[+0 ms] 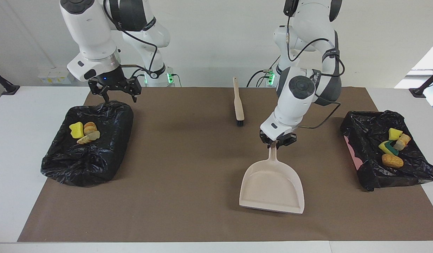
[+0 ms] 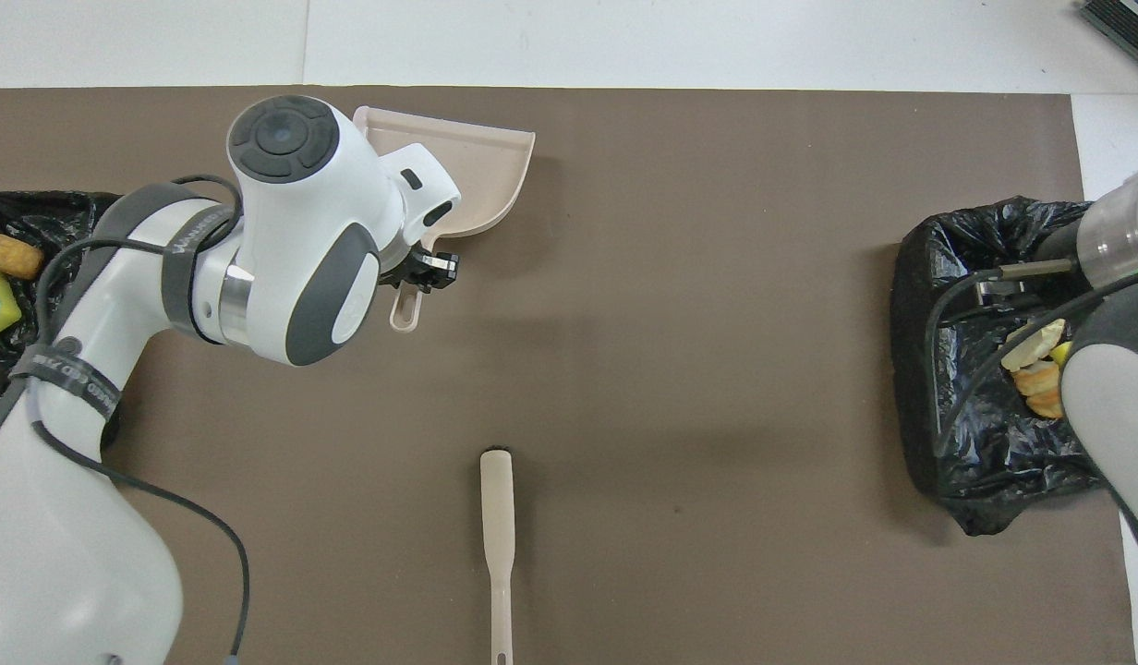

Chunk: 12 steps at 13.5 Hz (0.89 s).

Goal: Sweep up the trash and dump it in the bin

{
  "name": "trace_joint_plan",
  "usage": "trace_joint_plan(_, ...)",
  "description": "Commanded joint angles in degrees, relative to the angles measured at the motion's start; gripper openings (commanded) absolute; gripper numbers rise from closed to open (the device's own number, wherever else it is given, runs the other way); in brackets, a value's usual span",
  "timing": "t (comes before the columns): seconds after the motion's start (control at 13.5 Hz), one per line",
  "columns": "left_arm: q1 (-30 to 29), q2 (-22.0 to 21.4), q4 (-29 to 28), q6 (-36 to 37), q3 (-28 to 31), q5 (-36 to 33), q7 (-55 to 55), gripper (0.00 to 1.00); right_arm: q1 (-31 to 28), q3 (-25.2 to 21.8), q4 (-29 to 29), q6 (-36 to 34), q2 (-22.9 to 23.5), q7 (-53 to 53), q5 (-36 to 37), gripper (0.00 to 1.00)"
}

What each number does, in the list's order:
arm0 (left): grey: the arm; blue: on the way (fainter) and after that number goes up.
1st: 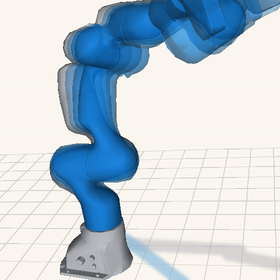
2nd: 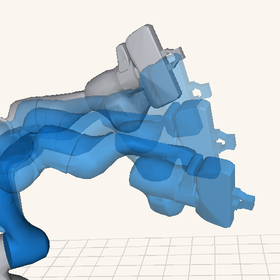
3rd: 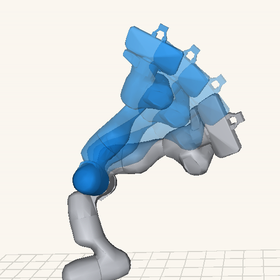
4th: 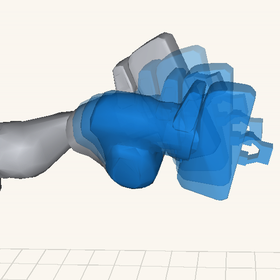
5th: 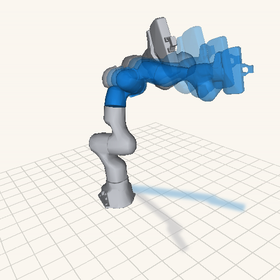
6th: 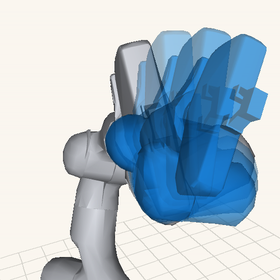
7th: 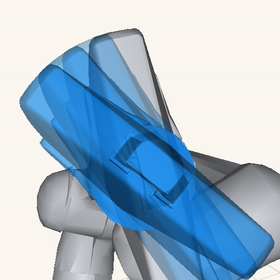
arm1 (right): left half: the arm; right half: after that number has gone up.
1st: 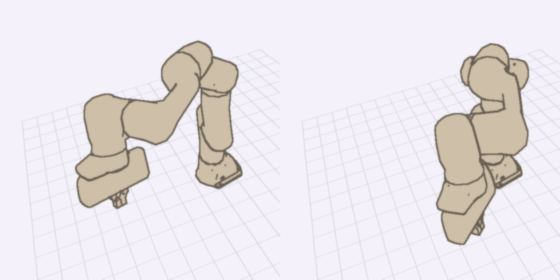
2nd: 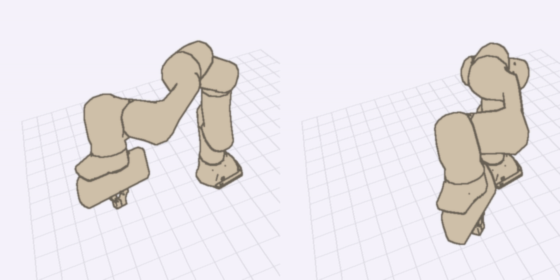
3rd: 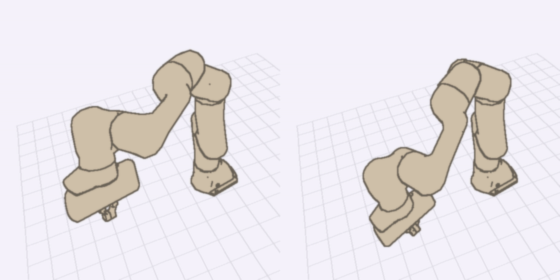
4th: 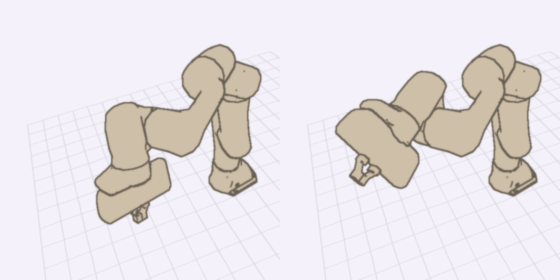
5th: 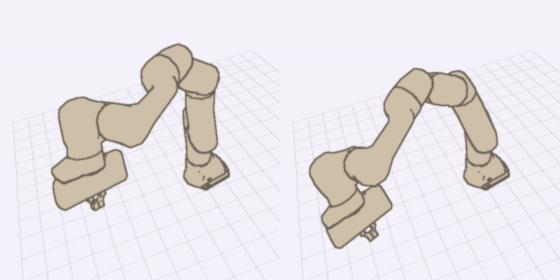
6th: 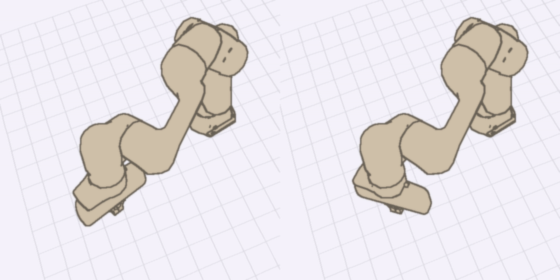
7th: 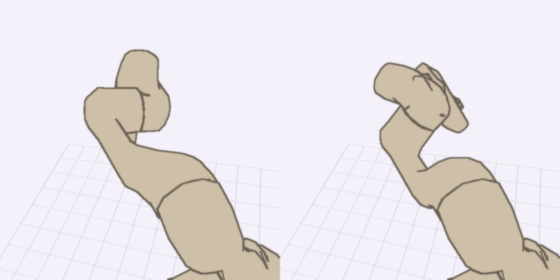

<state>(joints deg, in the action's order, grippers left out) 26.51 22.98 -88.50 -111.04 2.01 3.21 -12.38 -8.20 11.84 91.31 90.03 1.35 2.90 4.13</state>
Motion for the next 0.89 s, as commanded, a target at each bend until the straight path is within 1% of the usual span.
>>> trace_joint_plan(0.0,3.6,2.5,2.0,-2.0,1.2,2.3,-3.7,0.00,3.7,-6.4,-0.1,-1.2,-1.5,0.4,-1.8,1.00)
trace_joint_plan(0.07,3.9,2.7,2.0,-2.4,1.1,3.5,-3.8,0.00,4.5,-8.0,-0.1,-1.3,-1.8,0.4,-3.2,1.00)
trace_joint_plan(0.15,4.5,3.3,2.1,-2.9,1.2,4.4,-4.6,0.00,4.1,-8.1,-0.1,-1.3,-2.0,0.5,-4.5,1.00)
trace_joint_plan(0.3,5.6,5.6,2.2,-3.5,1.3,4.1,-6.3,0.00,3.6,-8.2,0.8,-0.9,-3.5,0.6,-5.5,1.00)
trace_joint_plan(0.67,5.3,5.1,1.5,-3.5,1.2,4.3,-6.2,0.00,4.0,-8.0,0.5,-0.9,-3.4,0.4,-5.4,1.00)
trace_joint_plan(0.74,5.3,5.1,1.5,-3.4,1.2,4.3,-6.2,0.12,3.9,-8.0,0.6,-1.0,-3.4,0.4,-5.4,1.00)
trace_joint_plan(0.81,5.2,5.1,1.5,-3.3,1.2,4.2,-6.2,0.37,4.0,-8.0,0.6,-1.0,-3.4,0.4,-5.3,1.00)
